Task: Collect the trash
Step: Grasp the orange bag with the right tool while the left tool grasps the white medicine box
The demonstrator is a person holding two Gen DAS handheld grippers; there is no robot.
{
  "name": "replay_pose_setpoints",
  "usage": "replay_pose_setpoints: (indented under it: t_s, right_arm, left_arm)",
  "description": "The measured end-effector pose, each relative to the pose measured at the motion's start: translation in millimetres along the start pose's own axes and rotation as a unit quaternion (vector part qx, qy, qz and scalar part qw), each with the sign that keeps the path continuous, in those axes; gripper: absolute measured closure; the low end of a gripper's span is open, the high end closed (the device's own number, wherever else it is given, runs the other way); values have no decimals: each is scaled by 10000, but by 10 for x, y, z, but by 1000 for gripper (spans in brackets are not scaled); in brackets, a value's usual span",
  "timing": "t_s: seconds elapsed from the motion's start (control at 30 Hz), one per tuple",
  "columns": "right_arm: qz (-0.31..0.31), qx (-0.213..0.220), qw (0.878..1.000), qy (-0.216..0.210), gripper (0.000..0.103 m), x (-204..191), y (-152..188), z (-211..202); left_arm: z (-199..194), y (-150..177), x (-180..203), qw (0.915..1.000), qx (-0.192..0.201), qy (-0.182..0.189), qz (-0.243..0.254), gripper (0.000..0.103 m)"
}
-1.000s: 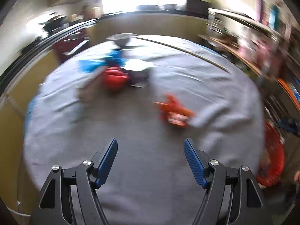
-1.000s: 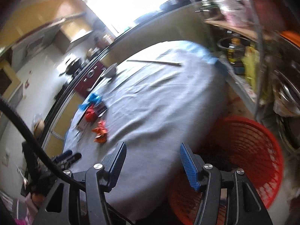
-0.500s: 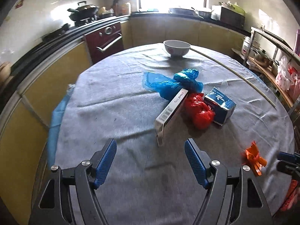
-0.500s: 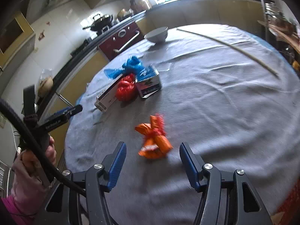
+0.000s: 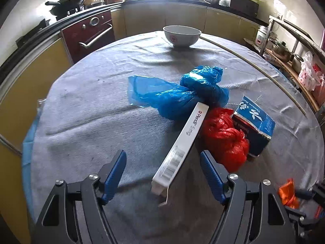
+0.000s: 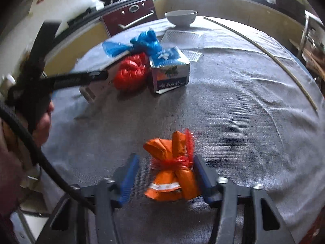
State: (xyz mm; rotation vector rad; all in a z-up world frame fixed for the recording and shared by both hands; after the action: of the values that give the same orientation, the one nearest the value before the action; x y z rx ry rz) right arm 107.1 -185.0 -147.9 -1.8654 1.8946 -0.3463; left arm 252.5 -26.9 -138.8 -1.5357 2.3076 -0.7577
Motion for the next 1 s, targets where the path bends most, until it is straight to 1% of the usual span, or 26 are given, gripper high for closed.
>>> replay_pose_setpoints:
  t_s: [0.03, 0.07, 0.1, 0.13, 0.17, 0.2, 0.27, 0.37, 0.57, 0.67, 0.77, 0.83, 1.0]
  right_arm:
    - [-37, -29, 10000, 16, 65, -2, 8, 19]
    - [-8, -6, 10000, -12, 66, 10, 17, 24]
    - [19, 18, 10000, -36, 66, 25, 31, 22]
    - [79, 37, 9999, -68, 66, 51, 38, 16]
    - [146, 53, 9998, -95, 67, 78, 44, 8]
    - [213, 68, 9997, -127, 67, 97, 52, -14]
    - [394, 117, 9988, -259, 67, 165, 73, -67]
    - [610, 248, 9971, -385, 67, 266, 128, -187]
    - [988, 599, 9907, -721, 67, 391, 247, -511]
    - [1071, 758, 9886, -740, 67, 409, 320, -650]
    - [1220, 884, 9847, -877, 67, 432, 414, -796]
    - [1283, 971, 9828, -909, 67, 444, 461, -853]
    - [1379, 1164, 9789, -961, 67, 467, 598, -1030]
  left_arm:
    - [32, 3, 3, 9999, -60, 114, -35, 56]
    - [56, 7, 1, 9997, -122, 192, -66, 65]
    - [74, 19, 3, 9993, -180, 296, -116, 71]
    - [71, 25, 1, 9994, -157, 298, -128, 79]
    - [64, 35, 2, 9996, -143, 220, -98, 85]
    - [55, 56, 5, 9997, -158, 148, -89, 87]
    - [-14, 120, 16, 9996, -165, 155, -169, 87]
    - [-193, 224, 52, 9995, -12, 232, -212, 87]
    - [-682, 609, 253, 9989, 184, 315, -307, 87]
    - [-969, 830, 477, 9982, 370, 366, -291, 87]
    - [-1153, 996, 671, 9976, 437, 439, -321, 87]
    - [-1270, 1106, 851, 9972, 509, 423, -341, 87]
    - [-1423, 1219, 1193, 9972, 542, 422, -300, 87]
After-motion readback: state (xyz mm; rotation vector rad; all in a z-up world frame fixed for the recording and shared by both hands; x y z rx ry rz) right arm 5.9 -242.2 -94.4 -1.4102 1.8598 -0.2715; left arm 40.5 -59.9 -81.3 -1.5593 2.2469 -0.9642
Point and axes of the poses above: each gripper's, at about its wrist camera, not at the fingertips, and z roughly the way its jaws point, x to its right, y to its underside, the point moved 5 cm from there along z, roughly the way its jaws point, and after that the axes turned 3 degrees about y, right-handed, at the moved point
